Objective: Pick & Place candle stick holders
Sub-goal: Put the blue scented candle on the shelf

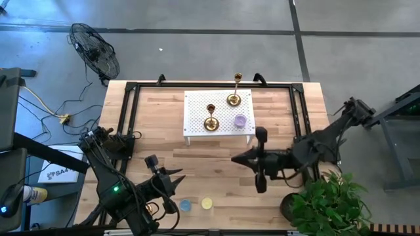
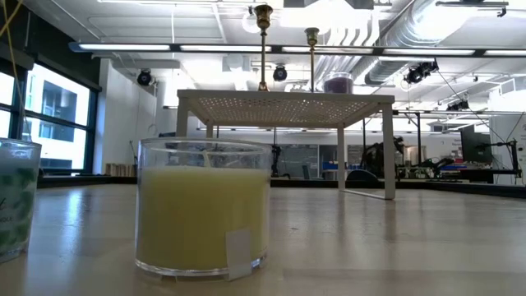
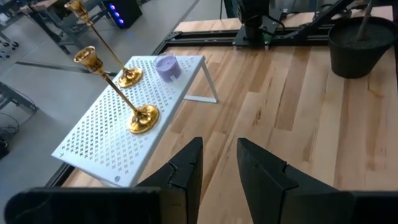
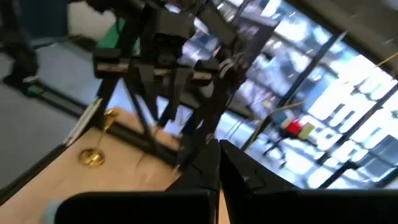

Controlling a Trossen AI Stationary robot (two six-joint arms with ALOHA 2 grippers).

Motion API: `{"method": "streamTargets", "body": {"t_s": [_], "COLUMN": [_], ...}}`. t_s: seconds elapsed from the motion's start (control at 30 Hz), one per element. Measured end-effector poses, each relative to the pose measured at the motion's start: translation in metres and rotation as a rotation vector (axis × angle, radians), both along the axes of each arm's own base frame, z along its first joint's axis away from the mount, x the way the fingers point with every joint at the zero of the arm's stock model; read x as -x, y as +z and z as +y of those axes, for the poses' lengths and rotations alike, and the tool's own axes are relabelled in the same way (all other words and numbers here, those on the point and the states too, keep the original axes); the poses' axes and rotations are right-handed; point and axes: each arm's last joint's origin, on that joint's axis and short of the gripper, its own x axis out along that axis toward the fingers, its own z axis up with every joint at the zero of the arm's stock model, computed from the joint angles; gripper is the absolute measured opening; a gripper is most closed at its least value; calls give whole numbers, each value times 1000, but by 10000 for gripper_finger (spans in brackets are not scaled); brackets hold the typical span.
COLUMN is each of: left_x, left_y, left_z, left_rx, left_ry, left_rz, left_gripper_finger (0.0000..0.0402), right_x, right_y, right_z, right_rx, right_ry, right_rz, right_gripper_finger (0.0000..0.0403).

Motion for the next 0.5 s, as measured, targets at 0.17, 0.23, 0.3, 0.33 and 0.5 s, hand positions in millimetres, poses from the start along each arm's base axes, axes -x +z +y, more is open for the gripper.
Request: {"method": "streamTargets", "body": {"t_s": [0.17, 0.23, 0.3, 0.33, 0.5], "left_x": [0, 0, -2, -3, -9], "left_y": [0, 0, 0, -1, -5], "left_z": [0, 0, 2, 3, 7], "left_rx": [8, 16, 42, 67, 142], "left_ry": [5, 11, 24, 25, 5], "left_rz": [-6, -11, -5, 14, 135], "left_gripper_finger": [97, 97, 97, 97, 97], "right_x": [4, 7, 11, 13, 20], "right_y": [22, 29, 34, 35, 35], "right_z": [-10, -11, -10, -9, -3], "right_rx": [-48, -64, -72, -74, -81], "right_ry": [70, 77, 78, 75, 57], "right_rz": [114, 129, 138, 142, 172], "right_gripper_finger": [1, 1, 1, 1, 2]}}
